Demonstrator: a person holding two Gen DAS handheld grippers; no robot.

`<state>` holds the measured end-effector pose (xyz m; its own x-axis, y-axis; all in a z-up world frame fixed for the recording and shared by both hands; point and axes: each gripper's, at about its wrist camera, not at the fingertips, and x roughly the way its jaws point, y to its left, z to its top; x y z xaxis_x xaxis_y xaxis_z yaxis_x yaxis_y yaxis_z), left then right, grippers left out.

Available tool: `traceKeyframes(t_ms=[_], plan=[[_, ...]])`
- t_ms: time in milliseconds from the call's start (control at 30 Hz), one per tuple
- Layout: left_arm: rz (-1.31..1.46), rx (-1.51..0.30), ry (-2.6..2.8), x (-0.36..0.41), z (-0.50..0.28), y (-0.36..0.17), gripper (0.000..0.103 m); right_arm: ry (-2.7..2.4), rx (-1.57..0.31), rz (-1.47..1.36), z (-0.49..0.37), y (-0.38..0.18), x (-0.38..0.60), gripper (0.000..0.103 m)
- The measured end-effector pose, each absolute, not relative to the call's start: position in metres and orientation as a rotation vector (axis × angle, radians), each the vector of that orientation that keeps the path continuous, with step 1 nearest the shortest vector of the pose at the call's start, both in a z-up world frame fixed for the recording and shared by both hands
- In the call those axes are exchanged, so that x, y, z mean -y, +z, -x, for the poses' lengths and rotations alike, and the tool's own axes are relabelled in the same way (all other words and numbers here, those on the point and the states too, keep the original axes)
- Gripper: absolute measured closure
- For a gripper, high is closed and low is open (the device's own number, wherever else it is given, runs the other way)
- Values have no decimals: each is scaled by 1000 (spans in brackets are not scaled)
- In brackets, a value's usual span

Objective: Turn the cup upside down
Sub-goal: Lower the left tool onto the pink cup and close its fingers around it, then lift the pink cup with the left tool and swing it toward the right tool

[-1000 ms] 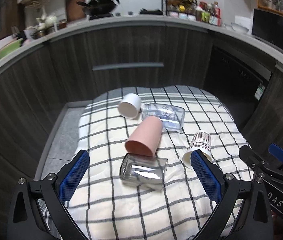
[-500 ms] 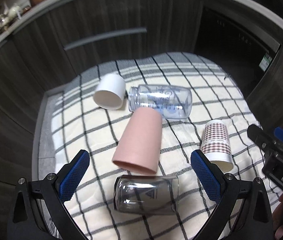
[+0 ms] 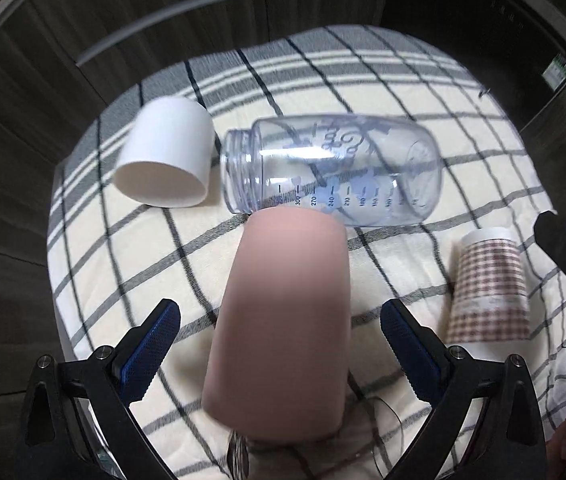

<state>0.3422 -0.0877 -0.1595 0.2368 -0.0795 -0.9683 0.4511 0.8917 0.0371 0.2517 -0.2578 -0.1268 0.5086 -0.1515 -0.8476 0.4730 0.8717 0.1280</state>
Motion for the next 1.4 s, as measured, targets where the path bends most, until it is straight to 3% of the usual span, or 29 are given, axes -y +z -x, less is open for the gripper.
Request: traceKeyframes(t_ms=[167, 333, 600, 933, 1200, 1400], plan=[[-358, -1337, -373, 91, -351, -181, 11, -383, -995, -387, -258, -140, 259, 16], [-345, -1390, -380, 90, -352, -199, 32, -380, -1012, -397, -259, -148, 260, 16], [-321, -1344, -378, 87, -349, -188, 32, -374, -1003, -400, -254, -145, 259, 16], [-292, -1251, -350, 83, -330, -135, 32, -347, -940, -406, -231, -109, 256, 16], [-201, -1116, -324, 86, -273, -86, 32, -333, -863, -397, -184, -66, 270, 16], [-120, -1081, -318, 102, -214, -90, 32, -343, -889, -373, -131, -67, 299, 16]])
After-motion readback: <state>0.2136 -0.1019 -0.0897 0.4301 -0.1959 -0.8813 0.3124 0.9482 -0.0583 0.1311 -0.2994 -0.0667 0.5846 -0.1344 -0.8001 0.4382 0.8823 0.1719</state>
